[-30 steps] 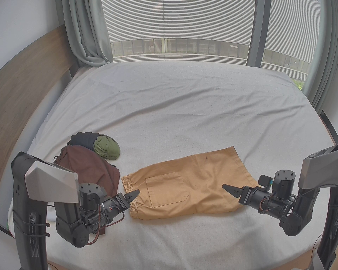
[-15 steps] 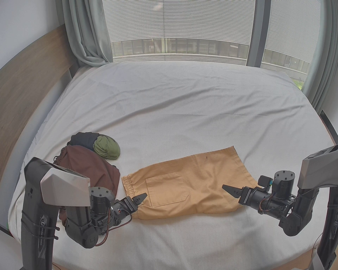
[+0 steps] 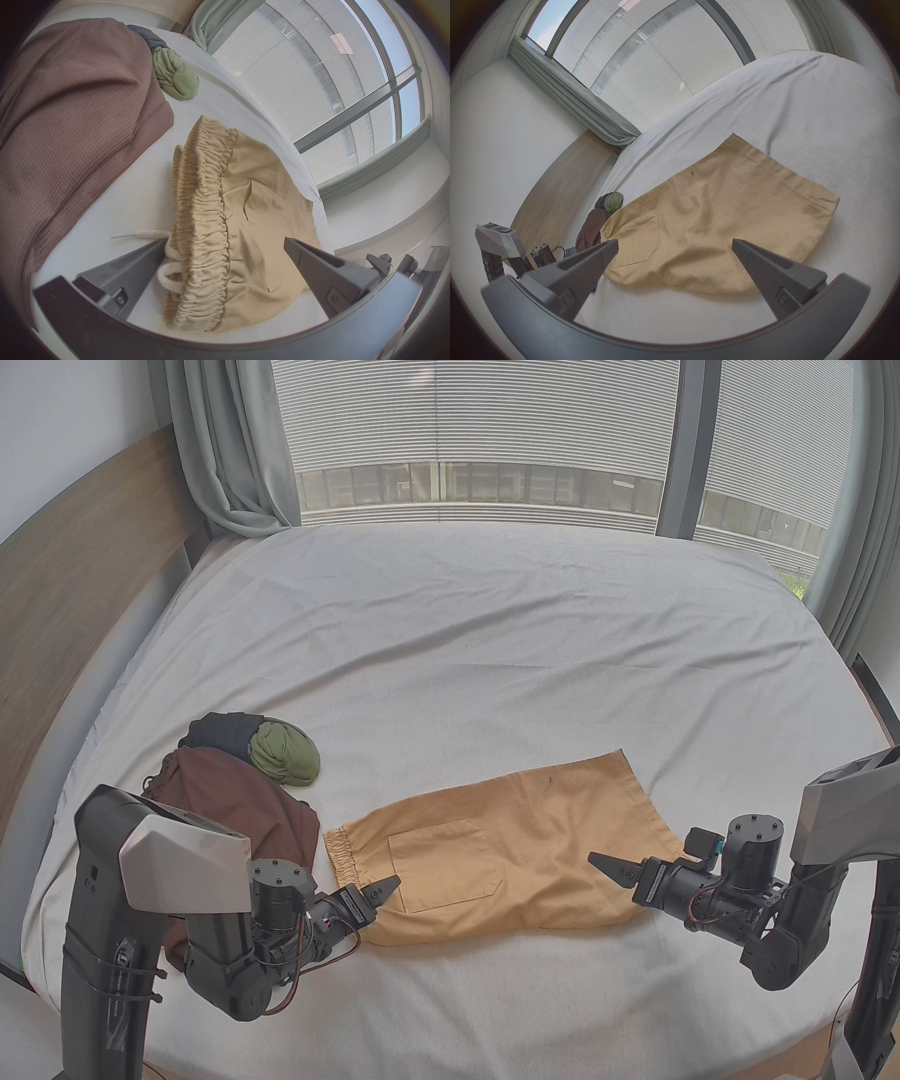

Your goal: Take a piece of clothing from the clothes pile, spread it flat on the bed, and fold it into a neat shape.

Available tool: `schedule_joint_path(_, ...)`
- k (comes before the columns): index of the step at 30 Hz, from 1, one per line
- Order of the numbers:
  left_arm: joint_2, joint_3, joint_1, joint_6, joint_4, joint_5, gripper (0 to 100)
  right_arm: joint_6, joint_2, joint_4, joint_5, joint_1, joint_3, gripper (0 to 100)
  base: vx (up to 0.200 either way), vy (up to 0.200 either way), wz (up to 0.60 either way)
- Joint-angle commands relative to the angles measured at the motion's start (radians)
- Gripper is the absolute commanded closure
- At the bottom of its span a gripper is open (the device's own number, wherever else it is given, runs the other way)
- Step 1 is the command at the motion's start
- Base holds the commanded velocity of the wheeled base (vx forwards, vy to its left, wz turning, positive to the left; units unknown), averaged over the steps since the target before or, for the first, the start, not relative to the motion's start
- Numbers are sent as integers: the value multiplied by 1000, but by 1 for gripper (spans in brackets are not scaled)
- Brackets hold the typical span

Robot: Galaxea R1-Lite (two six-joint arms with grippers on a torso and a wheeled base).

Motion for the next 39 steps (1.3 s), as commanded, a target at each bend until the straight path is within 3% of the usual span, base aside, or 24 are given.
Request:
schedule_joint_path(1, 3, -23, -5, 0, 20, 0, 0, 0, -1, -1, 0, -1, -1, 0, 0, 0, 0)
schedule_joint_path(7, 3, -34, -5, 0, 26, 0, 0, 0, -2, -2, 0, -2, -1, 0, 0, 0, 0)
schedule_joint_path(8, 3, -35, -5, -2, 27, 0, 100, 0, -2, -2, 0, -4, -1, 0, 0, 0, 0)
schedule_joint_path(16, 3, -38, 1, -16, 12, -6, 100, 0, -1, -1, 0, -7, -2, 0, 0, 0, 0)
schedule_joint_path(21, -14, -38, 6, -131, -5, 0, 100, 11, 5, -1, 1, -24, -18, 0, 0, 0, 0)
schedule_joint_path(26, -33, -41, 20, -131, -8, 9, 100, 35, 30, -1, 0, -59, -48, 0, 0, 0, 0)
schedule_joint_path(29, -120, 37, 26, -132, -8, 4, 100, 35, 76, -1, 3, -114, -77, 0, 0, 0, 0)
schedule_joint_path(39, -171, 129, 32, -114, -8, -9, 100, 35, 105, -1, 23, -142, -91, 0, 0, 0, 0)
